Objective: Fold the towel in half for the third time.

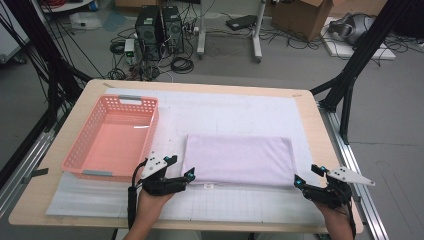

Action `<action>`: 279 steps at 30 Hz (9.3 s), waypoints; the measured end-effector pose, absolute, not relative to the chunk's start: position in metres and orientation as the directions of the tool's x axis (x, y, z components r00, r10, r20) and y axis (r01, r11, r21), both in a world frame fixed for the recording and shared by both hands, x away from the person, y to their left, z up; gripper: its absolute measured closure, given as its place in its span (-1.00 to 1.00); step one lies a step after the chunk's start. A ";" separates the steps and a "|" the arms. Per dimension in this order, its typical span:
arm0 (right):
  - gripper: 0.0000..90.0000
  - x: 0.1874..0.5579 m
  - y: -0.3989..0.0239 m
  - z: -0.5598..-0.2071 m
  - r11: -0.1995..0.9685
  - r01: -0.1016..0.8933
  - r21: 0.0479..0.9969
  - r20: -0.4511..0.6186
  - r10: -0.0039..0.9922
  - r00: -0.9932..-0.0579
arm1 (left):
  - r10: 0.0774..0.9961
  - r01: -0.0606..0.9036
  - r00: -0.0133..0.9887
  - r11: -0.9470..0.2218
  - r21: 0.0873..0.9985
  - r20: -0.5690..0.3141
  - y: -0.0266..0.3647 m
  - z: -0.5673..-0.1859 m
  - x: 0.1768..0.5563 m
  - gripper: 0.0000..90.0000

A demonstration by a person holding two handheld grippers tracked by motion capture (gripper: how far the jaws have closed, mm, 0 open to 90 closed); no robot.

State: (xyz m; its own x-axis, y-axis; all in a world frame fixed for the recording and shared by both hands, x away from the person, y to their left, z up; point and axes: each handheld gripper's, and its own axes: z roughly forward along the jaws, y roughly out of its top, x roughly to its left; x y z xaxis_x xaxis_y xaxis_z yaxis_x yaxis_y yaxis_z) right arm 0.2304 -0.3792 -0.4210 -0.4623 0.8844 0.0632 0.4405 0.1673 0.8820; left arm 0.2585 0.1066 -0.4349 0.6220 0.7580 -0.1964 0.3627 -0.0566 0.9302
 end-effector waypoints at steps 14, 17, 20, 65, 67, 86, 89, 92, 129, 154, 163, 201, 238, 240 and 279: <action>-0.53 0.234 -0.375 -0.422 0.179 0.443 0.879 0.062 0.877 -0.476 | 0.748 0.411 0.627 -0.078 0.908 -0.220 0.104 -0.439 0.260 -0.40; -0.53 0.234 -0.376 -0.422 0.174 0.439 0.881 0.067 0.875 -0.480 | 0.751 0.414 0.624 -0.082 0.907 -0.217 0.103 -0.439 0.259 -0.40; -0.53 0.234 -0.375 -0.422 0.175 0.437 0.882 0.067 0.873 -0.483 | 0.744 0.429 0.628 -0.084 0.900 -0.230 0.102 -0.440 0.261 -0.39; -0.56 0.377 -0.189 -0.392 0.435 0.408 0.803 0.042 0.641 -0.766 | 0.810 0.607 0.530 -0.155 0.779 -0.251 0.099 -0.454 0.275 0.61; -0.55 0.384 -0.182 -0.394 0.444 0.414 0.795 0.050 0.633 -0.773 | 0.809 0.611 0.530 -0.154 0.777 -0.256 0.098 -0.454 0.275 0.65; -0.09 0.435 -0.105 -0.423 0.573 0.435 0.695 0.052 0.563 -0.825 | 0.794 0.660 0.487 -0.062 0.749 -0.364 0.105 -0.457 0.278 0.72; -0.07 0.438 -0.096 -0.428 0.594 0.445 0.670 0.052 0.560 -0.827 | 0.791 0.664 0.485 -0.056 0.745 -0.373 0.105 -0.457 0.279 0.72; 0.04 0.442 -0.087 -0.430 0.627 0.435 0.646 0.039 0.542 -0.839 | 0.791 0.666 0.482 -0.051 0.744 -0.377 0.105 -0.457 0.279 0.73; 0.79 0.415 -0.141 -0.355 0.477 0.329 0.815 0.069 0.483 -0.873 | 0.610 0.558 0.659 -0.005 0.830 -0.440 0.064 -0.402 0.280 0.86; 0.81 0.409 -0.271 -0.372 0.394 0.403 0.826 0.069 0.639 -0.766 | 0.590 0.510 0.718 -0.084 0.856 -0.369 -0.012 -0.397 0.291 0.15; 0.81 0.411 -0.301 -0.387 0.474 0.405 0.782 -0.046 0.691 -0.721 | 0.635 0.476 0.703 -0.088 0.875 -0.319 0.018 -0.401 0.289 -0.02; 0.87 0.272 -0.350 -0.423 0.237 0.595 0.768 0.124 0.856 -0.502 | 0.695 0.449 0.665 -0.079 0.890 -0.274 0.094 -0.434 0.277 -0.12; 0.17 0.328 -0.283 -0.398 0.291 0.541 0.789 0.094 0.812 -0.575 | 0.704 0.453 0.658 -0.087 0.887 -0.267 0.095 -0.438 0.276 -0.12; 0.22 0.338 -0.273 -0.401 0.306 0.557 0.772 0.103 0.805 -0.585 | 0.703 0.452 0.661 -0.094 0.887 -0.262 0.095 -0.438 0.276 -0.12; 0.89 0.311 -0.312 -0.409 0.338 0.510 0.791 0.046 0.798 -0.601 | 0.706 0.455 0.656 -0.087 0.886 -0.268 0.095 -0.440 0.276 -0.12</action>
State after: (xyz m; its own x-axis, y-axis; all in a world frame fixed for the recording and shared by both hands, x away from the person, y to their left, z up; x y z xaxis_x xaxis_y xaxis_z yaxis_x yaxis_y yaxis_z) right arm 0.3108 -0.3121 -0.4094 -0.6010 0.7980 0.0458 0.5097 0.3384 0.7910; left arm 0.2764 0.0947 -0.4397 0.6557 0.7060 -0.2676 0.4554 -0.0871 0.8860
